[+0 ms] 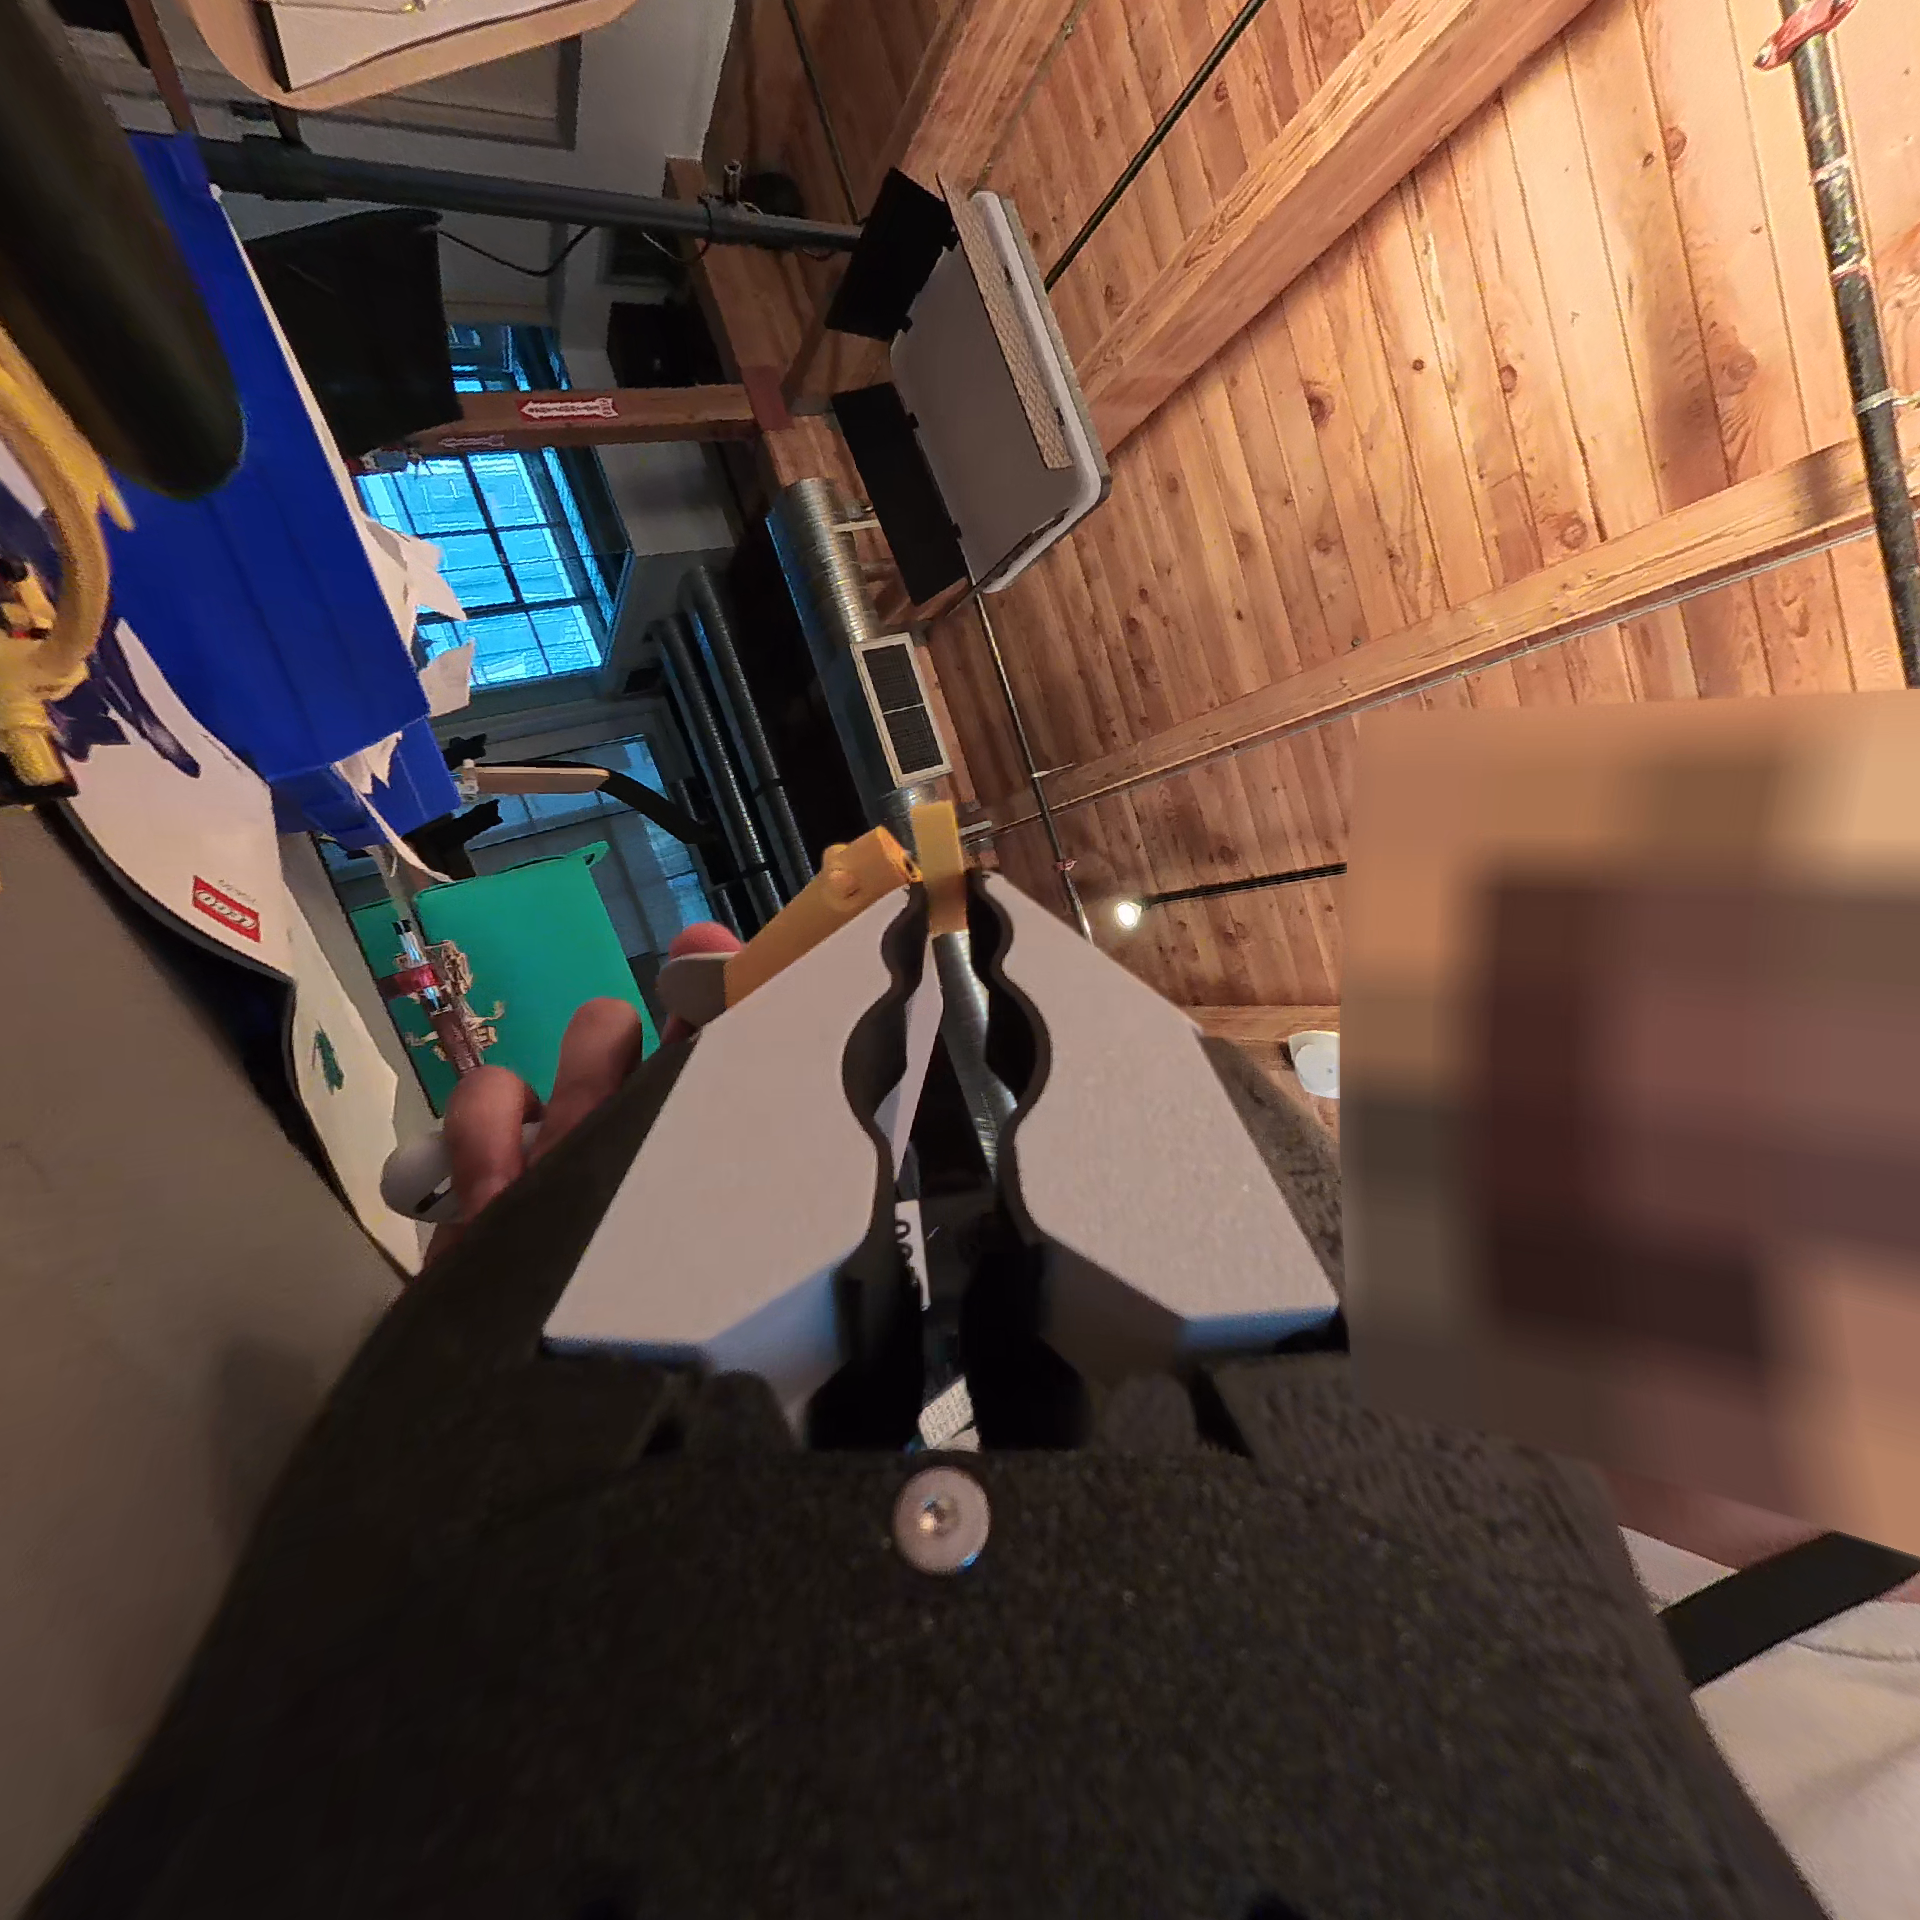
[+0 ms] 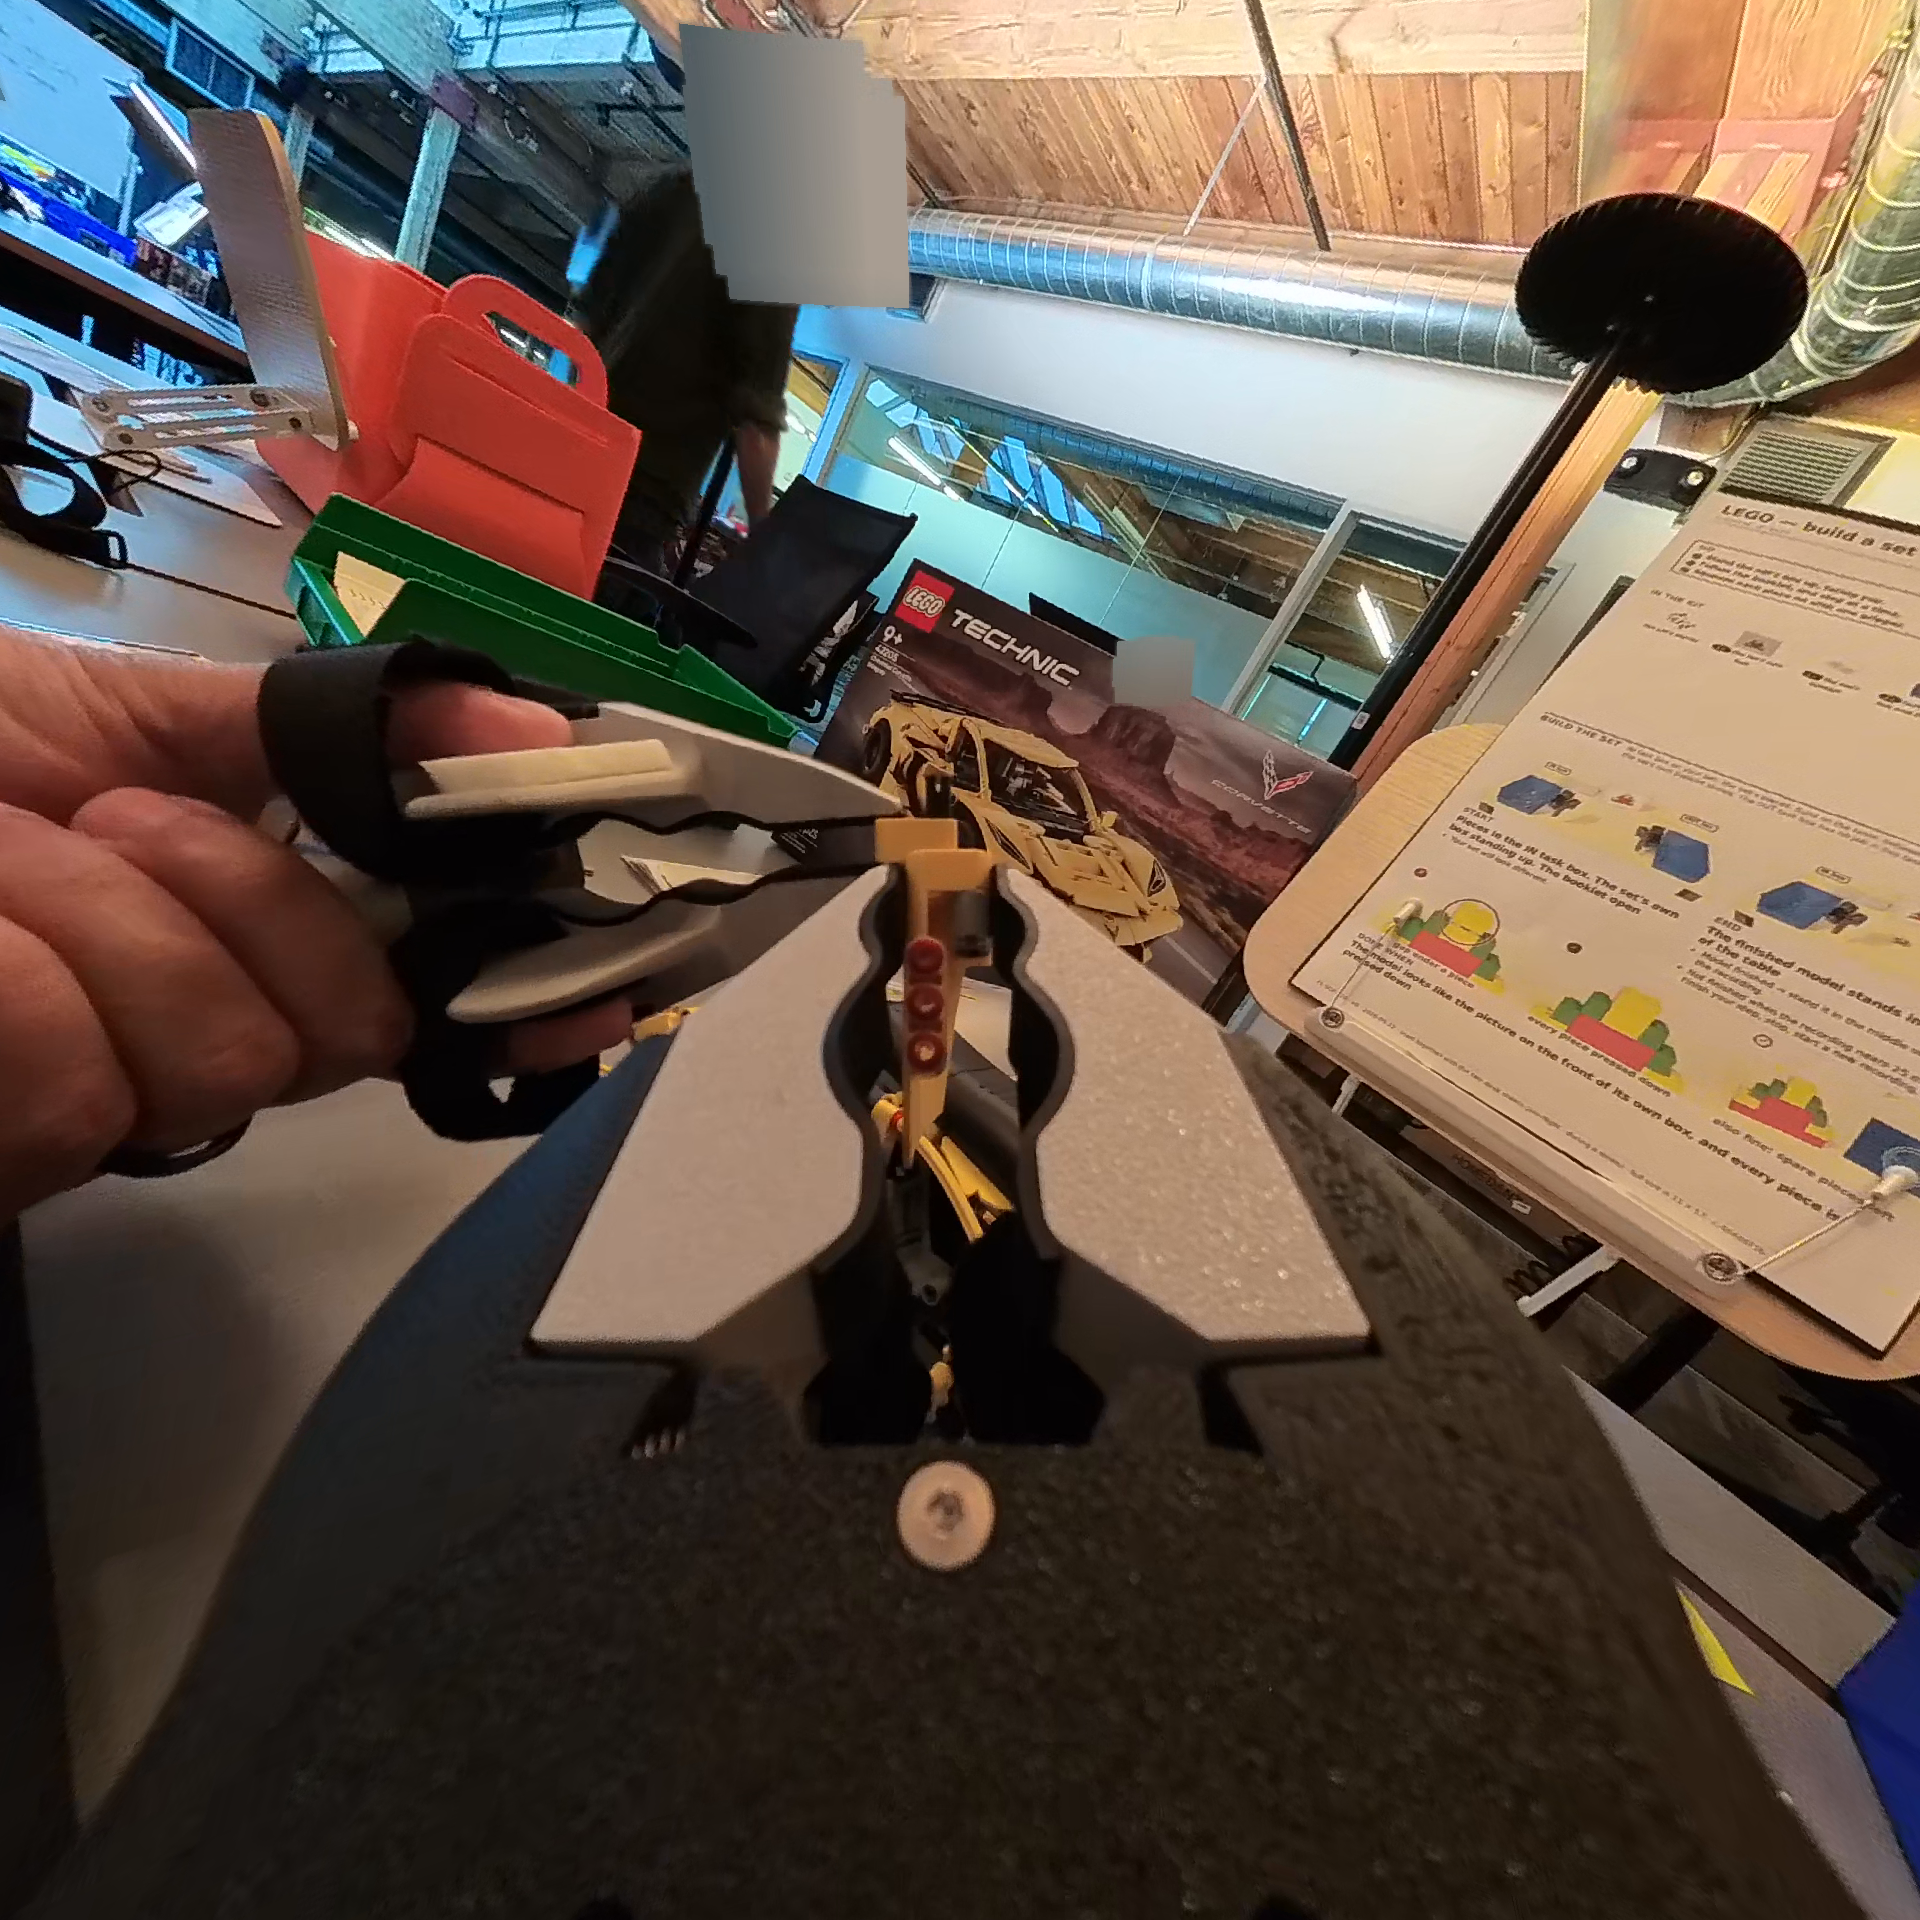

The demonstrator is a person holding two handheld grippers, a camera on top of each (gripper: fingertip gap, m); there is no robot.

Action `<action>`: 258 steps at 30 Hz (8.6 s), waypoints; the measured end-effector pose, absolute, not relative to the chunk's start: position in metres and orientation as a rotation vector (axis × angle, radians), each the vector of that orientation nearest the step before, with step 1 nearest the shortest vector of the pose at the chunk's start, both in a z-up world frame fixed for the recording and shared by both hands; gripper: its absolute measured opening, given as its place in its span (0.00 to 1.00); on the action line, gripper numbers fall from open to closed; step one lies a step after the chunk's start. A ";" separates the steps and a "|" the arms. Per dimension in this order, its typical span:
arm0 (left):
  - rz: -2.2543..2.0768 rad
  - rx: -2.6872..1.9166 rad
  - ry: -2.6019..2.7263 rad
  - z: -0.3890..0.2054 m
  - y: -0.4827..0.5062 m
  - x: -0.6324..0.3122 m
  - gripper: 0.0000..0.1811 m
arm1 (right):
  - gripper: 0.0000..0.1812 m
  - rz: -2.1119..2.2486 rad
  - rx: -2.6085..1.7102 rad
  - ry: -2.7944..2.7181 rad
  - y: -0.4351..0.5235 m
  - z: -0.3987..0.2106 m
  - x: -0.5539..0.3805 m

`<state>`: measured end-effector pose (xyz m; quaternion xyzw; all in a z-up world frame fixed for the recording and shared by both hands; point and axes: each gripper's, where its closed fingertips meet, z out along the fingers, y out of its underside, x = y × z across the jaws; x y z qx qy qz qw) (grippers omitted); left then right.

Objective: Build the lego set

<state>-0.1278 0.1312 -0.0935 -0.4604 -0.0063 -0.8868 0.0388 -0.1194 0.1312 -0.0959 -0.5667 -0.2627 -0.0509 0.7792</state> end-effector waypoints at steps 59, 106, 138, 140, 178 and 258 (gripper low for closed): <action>-0.928 -2.129 1.630 -0.244 0.119 -0.231 0.18 | 0.07 -0.073 -1.285 -0.629 0.137 -0.112 -0.126; -0.972 -1.784 2.292 -0.184 0.111 -0.198 0.02 | 0.08 -0.200 -1.352 -1.153 0.132 -0.186 -0.181; -1.105 -1.647 2.646 -0.199 0.104 -0.181 0.00 | 0.08 0.016 -1.334 -1.278 0.108 -0.193 -0.229; -0.910 -1.522 2.772 -0.211 0.110 -0.193 0.00 | 0.08 0.014 -1.467 -1.280 0.114 -0.210 -0.222; -0.277 -2.193 1.500 -0.260 0.210 -0.412 0.15 | 0.08 -0.093 -1.608 -1.191 0.134 -0.224 -0.183; 0.334 -0.568 1.972 -0.213 0.122 -0.212 0.14 | 0.08 0.418 -1.789 -1.017 0.119 -0.212 -0.211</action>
